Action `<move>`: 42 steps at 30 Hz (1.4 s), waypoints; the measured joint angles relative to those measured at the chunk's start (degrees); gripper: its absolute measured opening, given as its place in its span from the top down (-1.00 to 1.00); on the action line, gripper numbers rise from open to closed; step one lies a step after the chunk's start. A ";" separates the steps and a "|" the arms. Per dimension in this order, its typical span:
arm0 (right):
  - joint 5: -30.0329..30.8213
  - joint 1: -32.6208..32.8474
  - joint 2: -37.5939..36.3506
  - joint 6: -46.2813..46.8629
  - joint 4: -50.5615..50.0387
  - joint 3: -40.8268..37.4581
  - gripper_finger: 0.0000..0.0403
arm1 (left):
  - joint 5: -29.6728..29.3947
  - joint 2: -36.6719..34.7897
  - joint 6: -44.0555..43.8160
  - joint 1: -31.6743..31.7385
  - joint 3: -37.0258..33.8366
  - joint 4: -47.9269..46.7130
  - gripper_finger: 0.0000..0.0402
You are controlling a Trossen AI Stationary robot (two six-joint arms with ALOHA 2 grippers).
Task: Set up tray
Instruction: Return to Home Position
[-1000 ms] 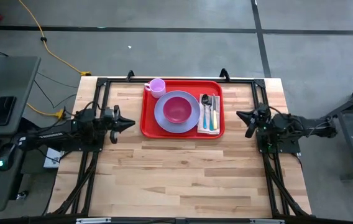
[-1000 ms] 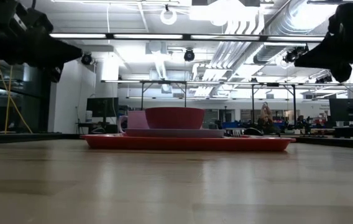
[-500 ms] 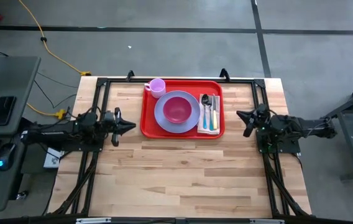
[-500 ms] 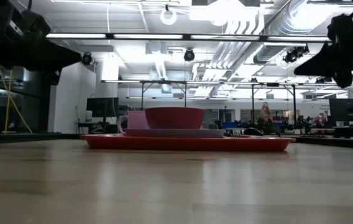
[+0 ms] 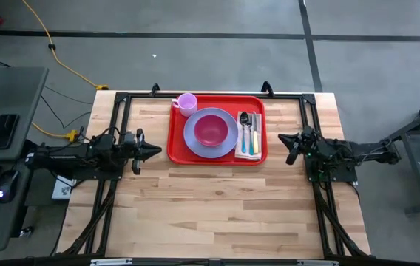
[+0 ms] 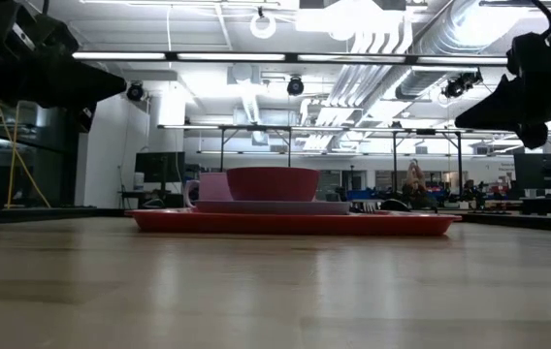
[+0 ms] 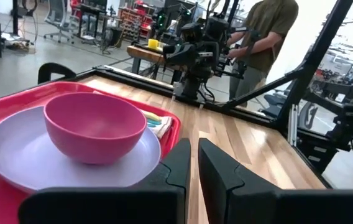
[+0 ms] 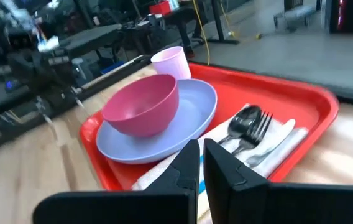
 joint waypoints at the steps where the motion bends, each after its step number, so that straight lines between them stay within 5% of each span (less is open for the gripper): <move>1: -0.02 0.00 0.02 2.24 -0.25 0.00 1.00 | -0.08 0.00 -0.31 0.00 0.00 -0.10 0.69; 17: -9.11 0.00 0.02 4.20 -0.31 0.04 1.00 | -0.15 0.02 -0.13 0.00 -0.08 -0.50 0.69; 42: -9.34 0.00 0.00 4.19 -0.30 0.04 1.00 | -0.17 0.02 -0.13 0.00 -0.11 -0.52 0.69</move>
